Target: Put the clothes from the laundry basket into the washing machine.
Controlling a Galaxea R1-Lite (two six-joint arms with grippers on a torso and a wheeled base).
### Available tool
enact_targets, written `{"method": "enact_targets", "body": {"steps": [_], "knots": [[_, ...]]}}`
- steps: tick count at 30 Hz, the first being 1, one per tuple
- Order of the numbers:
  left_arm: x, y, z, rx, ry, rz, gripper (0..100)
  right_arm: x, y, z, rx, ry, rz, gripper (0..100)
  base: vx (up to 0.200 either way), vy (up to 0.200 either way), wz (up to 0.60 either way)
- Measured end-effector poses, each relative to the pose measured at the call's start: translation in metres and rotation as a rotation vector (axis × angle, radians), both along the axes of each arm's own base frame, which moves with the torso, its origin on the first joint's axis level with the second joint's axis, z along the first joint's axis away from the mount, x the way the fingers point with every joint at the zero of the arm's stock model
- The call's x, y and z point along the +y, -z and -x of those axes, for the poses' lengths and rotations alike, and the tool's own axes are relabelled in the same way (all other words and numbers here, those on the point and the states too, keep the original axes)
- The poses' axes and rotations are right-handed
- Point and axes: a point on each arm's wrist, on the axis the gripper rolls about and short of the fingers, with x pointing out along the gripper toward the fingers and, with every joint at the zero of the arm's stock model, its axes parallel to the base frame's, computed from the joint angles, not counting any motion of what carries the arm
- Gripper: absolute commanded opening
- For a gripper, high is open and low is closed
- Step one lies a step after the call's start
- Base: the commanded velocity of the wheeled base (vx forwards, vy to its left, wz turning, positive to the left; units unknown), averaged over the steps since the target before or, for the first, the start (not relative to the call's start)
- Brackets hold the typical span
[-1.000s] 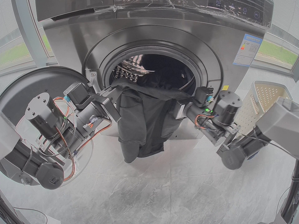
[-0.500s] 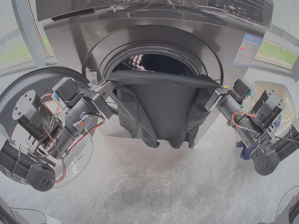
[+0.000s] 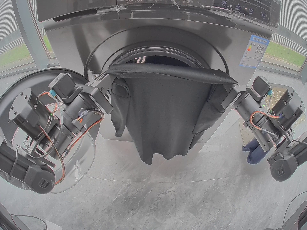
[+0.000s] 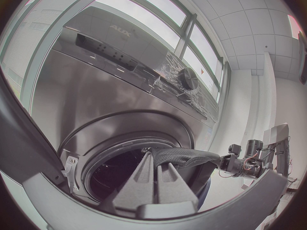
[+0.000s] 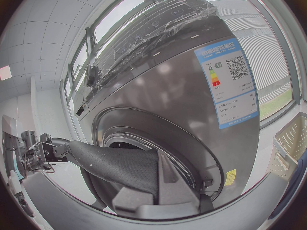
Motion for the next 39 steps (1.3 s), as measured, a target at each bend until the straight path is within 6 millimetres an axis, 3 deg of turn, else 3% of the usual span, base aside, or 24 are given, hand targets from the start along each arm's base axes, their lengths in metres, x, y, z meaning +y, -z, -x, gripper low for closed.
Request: {"method": "enact_targets", "body": {"steps": [24, 32, 33, 39], "knots": [[0.003, -0.01, 0.002, -0.037, -0.01, 0.018, 0, 0.006, -0.008, 0.01, -0.019, -0.016, -0.03, 0, 0.0, 0.0, 0.0], [-0.014, -0.003, 0.007, -0.016, 0.054, -0.001, 0, 0.013, 0.001, 0.01, 0.015, -0.048, -0.039, 0, 0.0, 0.0, 0.0], [-0.015, -0.002, 0.007, -0.014, 0.057, -0.005, 0, 0.016, 0.004, 0.01, 0.024, -0.059, -0.038, 100, 0.0, 0.0, 0.0], [-0.023, 0.005, 0.004, -0.002, 0.072, -0.023, 0, 0.044, 0.039, 0.006, 0.122, -0.126, 0.019, 100, 0.0, 0.0, 0.0]]}}
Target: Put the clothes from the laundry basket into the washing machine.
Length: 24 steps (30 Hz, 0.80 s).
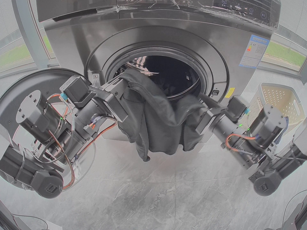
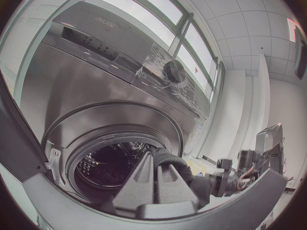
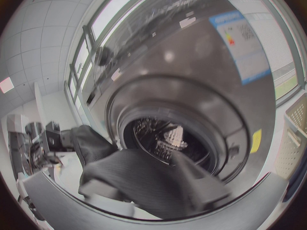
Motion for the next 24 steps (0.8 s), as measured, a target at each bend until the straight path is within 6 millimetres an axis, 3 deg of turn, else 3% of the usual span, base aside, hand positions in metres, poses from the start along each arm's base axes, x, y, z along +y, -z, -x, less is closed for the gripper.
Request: {"method": "enact_targets", "body": {"steps": [8, 11, 17, 24], "knots": [[-0.004, -0.002, 0.002, -0.008, 0.016, 0.002, 0, 0.043, 0.068, -0.011, 0.135, -0.073, 0.143, 100, 0.0, 0.0, 0.0], [-0.006, -0.003, 0.005, -0.012, 0.025, 0.005, 0, 0.058, 0.085, -0.019, 0.146, -0.089, 0.169, 100, 0.0, 0.0, 0.0], [-0.009, -0.007, 0.011, -0.023, 0.047, 0.011, 0, 0.08, 0.109, -0.038, 0.141, -0.102, 0.183, 100, 0.0, 0.0, 0.0], [-0.01, -0.01, 0.015, -0.031, 0.056, 0.017, 0, 0.093, 0.125, -0.054, 0.125, -0.098, 0.19, 100, 0.0, 0.0, 0.0]]}}
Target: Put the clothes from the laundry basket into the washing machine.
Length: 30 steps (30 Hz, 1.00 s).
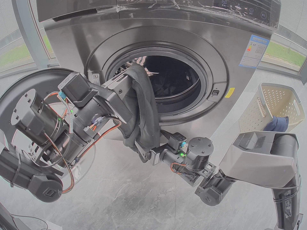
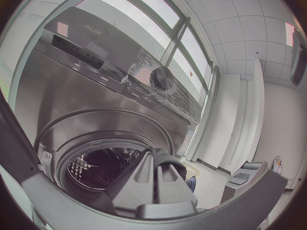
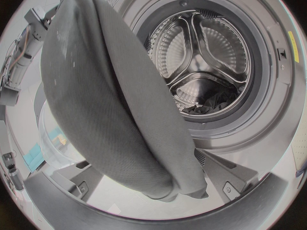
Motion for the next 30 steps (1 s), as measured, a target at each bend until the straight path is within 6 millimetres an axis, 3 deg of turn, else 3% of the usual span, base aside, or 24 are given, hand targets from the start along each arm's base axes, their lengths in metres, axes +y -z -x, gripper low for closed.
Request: {"method": "enact_targets", "body": {"steps": [5, 16, 26, 27, 30], "knots": [[0.0, -0.001, 0.001, -0.003, 0.002, 0.002, 0, 0.003, 0.005, -0.012, -0.011, 0.014, -0.008, 100, 0.0, 0.0, 0.0], [-0.003, -0.001, 0.005, -0.001, 0.019, 0.002, 0, -0.002, -0.003, -0.046, -0.059, 0.074, -0.047, 100, 0.0, 0.0, 0.0], [-0.005, -0.004, 0.012, -0.009, 0.04, 0.009, 0, 0.01, 0.003, -0.064, -0.094, 0.083, -0.057, 100, 0.0, 0.0, 0.0], [-0.005, -0.004, 0.012, -0.009, 0.041, 0.01, 0, 0.01, 0.003, -0.065, -0.098, 0.084, -0.062, 0, 0.0, 0.0, 0.0], [-0.005, -0.005, 0.012, -0.009, 0.042, 0.012, 0, 0.011, 0.002, -0.067, -0.11, 0.087, -0.073, 0, 0.0, 0.0, 0.0]]}}
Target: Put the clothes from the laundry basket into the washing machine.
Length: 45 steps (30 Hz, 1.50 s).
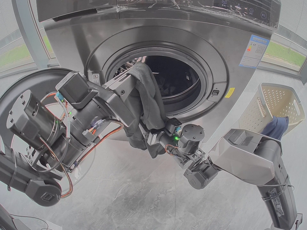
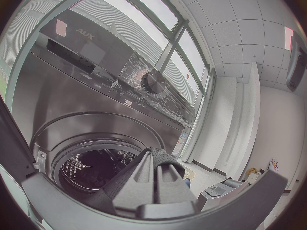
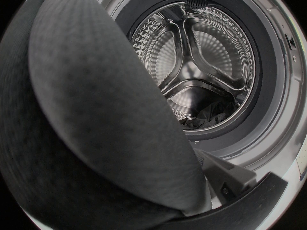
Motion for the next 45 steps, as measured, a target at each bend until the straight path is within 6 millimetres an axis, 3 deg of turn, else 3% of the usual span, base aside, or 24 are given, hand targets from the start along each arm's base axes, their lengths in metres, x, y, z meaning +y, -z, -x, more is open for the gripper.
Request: {"method": "enact_targets", "body": {"steps": [8, 14, 20, 28, 34, 38, 39, 45], "knots": [[0.004, 0.001, -0.005, 0.006, -0.024, 0.003, 0, -0.009, -0.005, 0.0, -0.005, 0.013, -0.007, 0, 0.0, 0.0, 0.0], [0.016, 0.003, -0.016, 0.014, -0.08, -0.003, 0, -0.032, -0.01, 0.01, 0.026, 0.037, 0.009, 0, 0.0, 0.0, 0.0], [0.031, 0.012, -0.034, 0.042, -0.161, -0.019, 0, -0.057, -0.032, 0.026, 0.038, 0.062, 0.004, 0, 0.0, 0.0, 0.0], [0.04, 0.057, -0.054, 0.165, -0.23, -0.129, 0, -0.078, -0.064, 0.045, 0.017, 0.078, -0.024, 0, 0.0, 0.0, 0.0], [0.035, 0.091, -0.054, 0.257, -0.216, -0.225, 0, -0.074, -0.081, 0.053, -0.013, 0.06, -0.052, 0, 0.0, 0.0, 0.0], [0.032, 0.104, -0.055, 0.29, -0.206, -0.256, 0, -0.068, -0.087, 0.057, -0.025, 0.042, -0.069, 0, 0.0, 0.0, 0.0], [0.031, 0.106, -0.055, 0.294, -0.206, -0.261, 100, -0.067, -0.088, 0.058, -0.027, 0.04, -0.071, 0, 0.0, 0.0, 0.0], [0.032, 0.113, -0.056, 0.301, -0.213, -0.295, 100, -0.065, -0.09, 0.059, -0.032, 0.035, -0.076, 0, 0.0, 0.0, 0.0]]}}
